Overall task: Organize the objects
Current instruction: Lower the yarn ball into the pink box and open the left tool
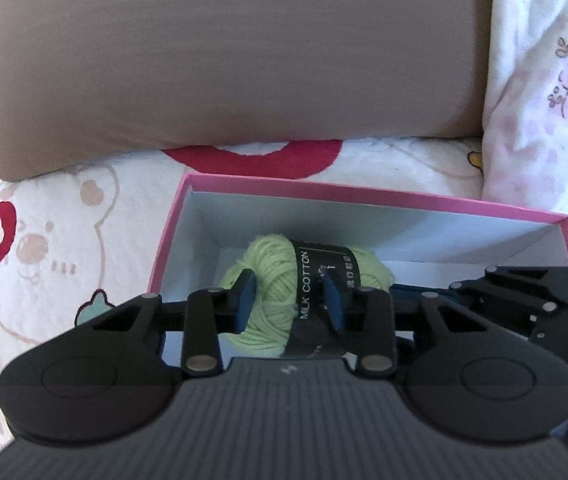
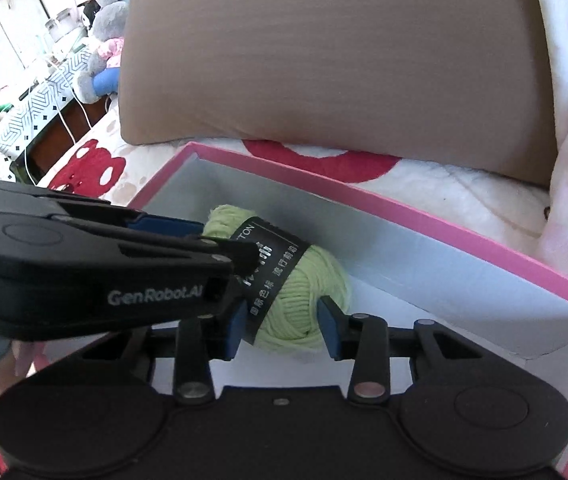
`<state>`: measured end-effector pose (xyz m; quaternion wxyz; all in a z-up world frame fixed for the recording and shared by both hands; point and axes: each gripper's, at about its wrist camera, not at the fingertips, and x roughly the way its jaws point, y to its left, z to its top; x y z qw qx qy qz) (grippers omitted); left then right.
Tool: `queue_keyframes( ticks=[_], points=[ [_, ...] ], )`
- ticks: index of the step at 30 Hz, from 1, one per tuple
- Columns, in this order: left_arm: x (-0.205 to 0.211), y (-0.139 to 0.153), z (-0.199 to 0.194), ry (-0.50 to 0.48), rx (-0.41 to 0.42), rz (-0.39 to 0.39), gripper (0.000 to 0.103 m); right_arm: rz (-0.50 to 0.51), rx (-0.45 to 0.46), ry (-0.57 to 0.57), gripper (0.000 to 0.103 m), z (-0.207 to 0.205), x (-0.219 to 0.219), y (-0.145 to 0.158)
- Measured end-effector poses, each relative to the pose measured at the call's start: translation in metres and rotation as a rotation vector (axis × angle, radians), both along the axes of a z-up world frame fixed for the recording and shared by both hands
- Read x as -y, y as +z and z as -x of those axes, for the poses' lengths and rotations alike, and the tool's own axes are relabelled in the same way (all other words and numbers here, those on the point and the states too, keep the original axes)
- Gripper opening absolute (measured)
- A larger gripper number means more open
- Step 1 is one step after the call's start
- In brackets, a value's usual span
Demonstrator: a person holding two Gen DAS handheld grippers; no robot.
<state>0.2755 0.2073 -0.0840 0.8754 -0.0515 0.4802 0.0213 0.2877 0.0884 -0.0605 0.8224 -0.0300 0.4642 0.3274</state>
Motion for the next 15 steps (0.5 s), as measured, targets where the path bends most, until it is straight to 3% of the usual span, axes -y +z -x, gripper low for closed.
queue_keyframes(
  ticks=[6,11,15],
  points=[
    [-0.004,-0.005,-0.003,0.006,-0.008,-0.009,0.031,0.028,0.005,-0.001,0.045,0.003,-0.003,-0.009],
    [-0.005,-0.005,-0.006,0.014,-0.003,-0.01,0.031,0.032,-0.061,-0.026,0.049,0.0,-0.001,-0.02],
    [-0.009,-0.002,-0.006,0.018,0.001,0.013,0.031,-0.032,-0.114,-0.028,0.034,-0.007,-0.001,-0.024]
  ],
)
